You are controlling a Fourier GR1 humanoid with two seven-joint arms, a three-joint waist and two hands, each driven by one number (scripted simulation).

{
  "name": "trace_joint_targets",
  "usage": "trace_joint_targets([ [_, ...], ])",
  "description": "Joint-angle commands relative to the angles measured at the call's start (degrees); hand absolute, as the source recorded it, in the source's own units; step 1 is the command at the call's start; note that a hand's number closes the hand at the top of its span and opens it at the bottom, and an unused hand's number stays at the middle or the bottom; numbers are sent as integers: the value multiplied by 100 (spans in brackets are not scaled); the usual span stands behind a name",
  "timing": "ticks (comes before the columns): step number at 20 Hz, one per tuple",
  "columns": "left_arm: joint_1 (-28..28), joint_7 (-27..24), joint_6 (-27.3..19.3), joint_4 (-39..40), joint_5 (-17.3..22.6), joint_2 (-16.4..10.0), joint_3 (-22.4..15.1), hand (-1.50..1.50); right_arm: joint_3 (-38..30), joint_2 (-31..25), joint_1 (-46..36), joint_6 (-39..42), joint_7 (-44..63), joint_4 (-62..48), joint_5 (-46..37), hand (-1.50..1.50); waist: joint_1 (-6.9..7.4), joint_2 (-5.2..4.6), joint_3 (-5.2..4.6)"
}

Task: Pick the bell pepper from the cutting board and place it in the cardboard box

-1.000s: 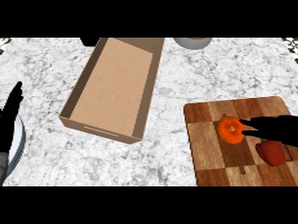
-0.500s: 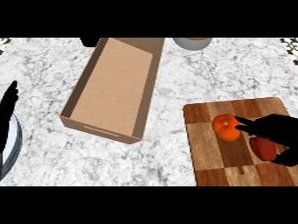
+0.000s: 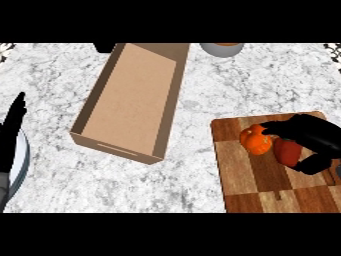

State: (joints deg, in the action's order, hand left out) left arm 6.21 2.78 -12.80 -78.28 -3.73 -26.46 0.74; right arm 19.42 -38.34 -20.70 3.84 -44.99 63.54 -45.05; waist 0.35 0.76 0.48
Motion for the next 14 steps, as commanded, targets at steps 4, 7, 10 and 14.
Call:
trace_joint_targets([
  [4,279,177,140,123,-124,-26,-168,0,-948,1700,-1248,-694,790,-1461,713,150,470,-290,-8],
  [7,324,249,94,101,-213,-66,-163,0,-1457,1722,-1806,-1263,600,-2132,822,150,371,-230,-19],
  [10,247,197,63,215,-227,-19,-119,0,-1818,1732,-2115,-1532,4,-2633,1071,150,244,-184,-30],
  [14,62,-47,140,420,-84,-63,70,0,-2263,1638,-2233,-1760,-1107,-2578,1547,150,165,-161,-36],
])
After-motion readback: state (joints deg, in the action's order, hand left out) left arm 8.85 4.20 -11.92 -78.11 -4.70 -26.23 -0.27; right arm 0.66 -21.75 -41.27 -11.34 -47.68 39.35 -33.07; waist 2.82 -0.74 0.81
